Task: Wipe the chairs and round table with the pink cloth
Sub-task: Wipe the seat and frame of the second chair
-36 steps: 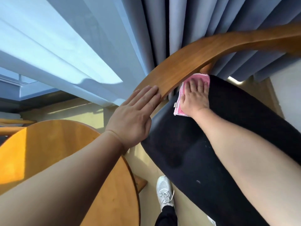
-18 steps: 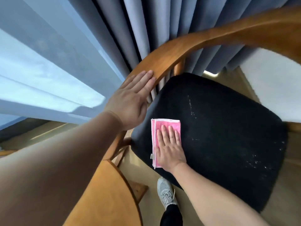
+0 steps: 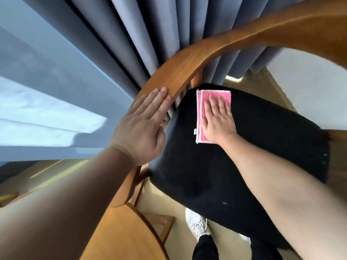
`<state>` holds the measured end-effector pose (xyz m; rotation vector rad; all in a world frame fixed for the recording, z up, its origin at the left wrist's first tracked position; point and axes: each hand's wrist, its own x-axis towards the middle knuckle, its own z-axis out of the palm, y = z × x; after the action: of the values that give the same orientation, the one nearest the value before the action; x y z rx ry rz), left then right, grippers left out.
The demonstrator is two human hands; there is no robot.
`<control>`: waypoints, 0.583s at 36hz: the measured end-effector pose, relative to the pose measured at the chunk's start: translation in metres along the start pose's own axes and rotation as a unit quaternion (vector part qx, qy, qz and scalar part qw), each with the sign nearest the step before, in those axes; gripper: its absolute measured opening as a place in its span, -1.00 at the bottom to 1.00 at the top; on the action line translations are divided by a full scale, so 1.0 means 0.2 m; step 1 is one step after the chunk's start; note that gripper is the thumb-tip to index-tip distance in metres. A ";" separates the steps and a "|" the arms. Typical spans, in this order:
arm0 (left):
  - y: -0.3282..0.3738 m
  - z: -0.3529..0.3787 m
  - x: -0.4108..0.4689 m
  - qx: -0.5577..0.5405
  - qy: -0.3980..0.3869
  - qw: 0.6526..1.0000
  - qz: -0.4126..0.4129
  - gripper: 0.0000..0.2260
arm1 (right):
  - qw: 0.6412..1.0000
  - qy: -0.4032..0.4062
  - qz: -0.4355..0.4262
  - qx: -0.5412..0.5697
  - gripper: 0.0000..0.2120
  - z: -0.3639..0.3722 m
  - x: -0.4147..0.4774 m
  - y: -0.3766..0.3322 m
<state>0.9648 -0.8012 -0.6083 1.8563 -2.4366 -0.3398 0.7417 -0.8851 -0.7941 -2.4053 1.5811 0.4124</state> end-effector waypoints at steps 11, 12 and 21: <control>-0.01 -0.01 0.00 -0.007 0.009 1.000 0.010 -0.45 | 0.994 0.024 0.105 0.029 -0.31 -0.15 0.27 0.13; -0.01 -0.01 0.00 -0.006 0.010 1.000 0.010 -0.45 | 0.990 0.028 0.134 0.030 -0.28 -0.16 0.29 0.16; -0.01 0.00 0.01 0.030 -0.019 0.999 0.036 -0.41 | 0.990 0.019 0.136 0.028 -0.35 -0.04 0.09 0.19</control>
<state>0.9663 -0.8027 -0.6087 1.7939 -2.5590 -0.3033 0.7137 -0.9184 -0.7942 -2.1740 1.9196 0.3658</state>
